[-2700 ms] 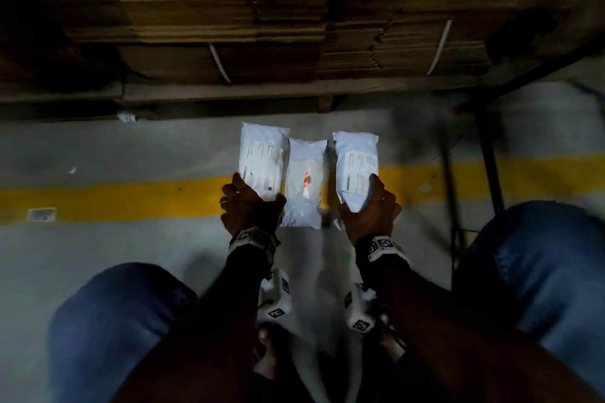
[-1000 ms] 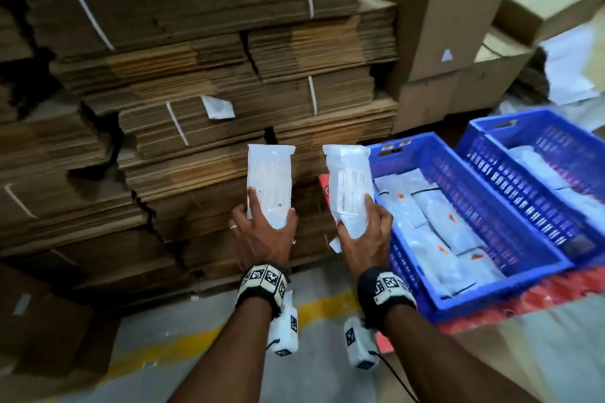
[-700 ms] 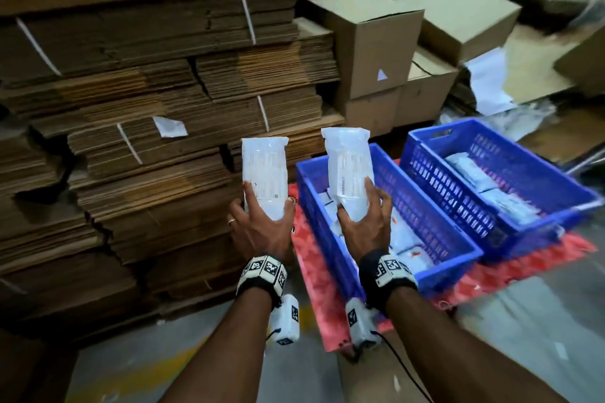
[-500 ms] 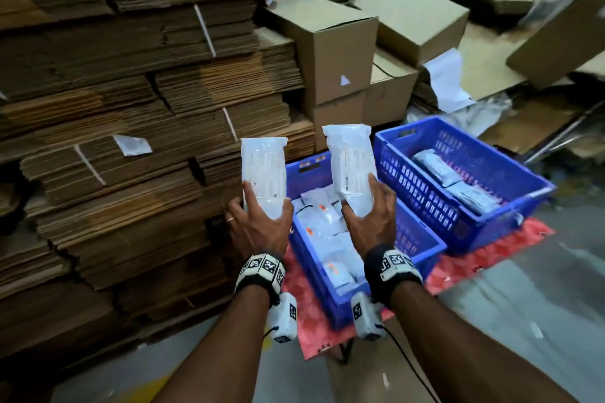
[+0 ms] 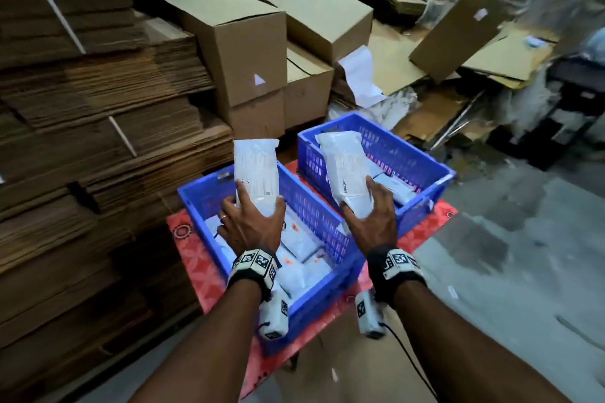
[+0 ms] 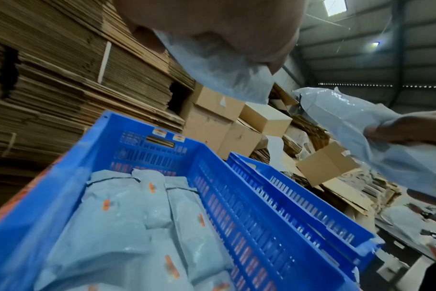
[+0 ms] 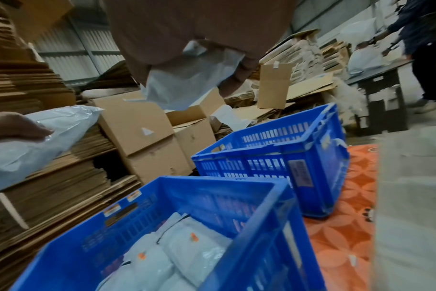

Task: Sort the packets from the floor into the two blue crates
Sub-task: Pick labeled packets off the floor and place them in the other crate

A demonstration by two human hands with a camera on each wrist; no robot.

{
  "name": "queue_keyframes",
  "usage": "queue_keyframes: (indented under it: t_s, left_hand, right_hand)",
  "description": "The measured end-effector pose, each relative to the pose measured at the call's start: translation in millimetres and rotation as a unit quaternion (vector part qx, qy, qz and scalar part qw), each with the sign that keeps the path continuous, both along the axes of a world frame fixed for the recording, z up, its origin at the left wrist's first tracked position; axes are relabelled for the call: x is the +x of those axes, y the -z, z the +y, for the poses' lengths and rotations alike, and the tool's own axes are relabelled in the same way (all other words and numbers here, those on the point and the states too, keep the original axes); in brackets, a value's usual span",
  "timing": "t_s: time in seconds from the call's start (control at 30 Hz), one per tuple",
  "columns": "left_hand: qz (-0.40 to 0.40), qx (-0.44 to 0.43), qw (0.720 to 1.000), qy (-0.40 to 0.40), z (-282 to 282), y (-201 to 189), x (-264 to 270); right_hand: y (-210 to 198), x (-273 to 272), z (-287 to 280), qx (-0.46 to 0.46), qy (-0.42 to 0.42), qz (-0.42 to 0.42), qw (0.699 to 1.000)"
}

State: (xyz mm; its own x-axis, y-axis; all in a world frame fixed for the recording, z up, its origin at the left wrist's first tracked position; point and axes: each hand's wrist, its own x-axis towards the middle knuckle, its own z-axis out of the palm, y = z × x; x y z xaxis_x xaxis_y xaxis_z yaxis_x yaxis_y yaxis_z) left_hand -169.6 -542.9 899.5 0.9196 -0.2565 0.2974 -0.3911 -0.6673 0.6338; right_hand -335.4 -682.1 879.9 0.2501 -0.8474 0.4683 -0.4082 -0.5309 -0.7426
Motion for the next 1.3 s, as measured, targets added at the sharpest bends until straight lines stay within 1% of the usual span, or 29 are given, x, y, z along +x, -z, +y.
queue_keyframes:
  t_s: [0.17,0.27,0.37,0.47,0.63,0.73,0.87,0.97,1.1,1.2,1.27,1.3]
  left_hand:
    - [0.01,0.022,1.0,0.01,-47.6,11.5,-6.6]
    - [0.011,0.036,0.999,0.009,-83.2,18.4,-9.4]
    - [0.013,0.041,0.999,0.005,-126.8,25.6,-14.4]
    - [0.026,0.045,0.999,-0.007,-181.2,30.9,-26.3]
    - [0.042,0.055,0.997,-0.03,-259.2,36.8,-51.8]
    - [0.057,0.056,0.995,-0.057,-292.7,34.2,-65.0]
    - [0.064,0.073,0.992,-0.074,-322.0,34.1,-68.3]
    - [0.069,0.078,0.991,-0.084,-342.2,35.2,-59.0]
    - [0.052,0.083,0.991,-0.089,-366.9,35.4,-39.0]
    - [0.053,0.083,0.99,-0.096,-389.6,35.6,-18.6]
    - [0.057,0.073,0.991,-0.097,-409.8,37.0,-4.6]
    - [0.06,0.07,0.991,-0.096,-419.9,38.0,1.9]
  right_hand:
    - [19.1,-21.2,-47.0,0.015,0.036,-0.004,0.999]
    - [31.1,-31.0,-86.9,0.03,0.044,0.007,0.999]
    - [39.9,-42.6,-133.6,0.047,0.039,0.013,0.998]
    - [48.0,-56.1,-194.9,0.054,0.036,0.025,0.998]
    - [51.4,-81.2,-285.7,0.083,0.012,0.04,0.996]
    - [49.7,-85.5,-326.1,0.09,-0.007,0.062,0.994]
    - [47.9,-75.8,-357.3,0.115,-0.034,0.067,0.991]
    - [48.2,-59.7,-371.6,0.134,-0.056,0.086,0.986]
    - [56.3,-38.4,-384.9,0.15,-0.092,0.12,0.977]
    - [57.9,-21.9,-399.0,0.175,-0.118,0.174,0.962]
    - [62.1,-9.4,-412.1,0.195,-0.136,0.239,0.942]
    - [65.0,-3.0,-418.4,0.199,-0.148,0.283,0.926]
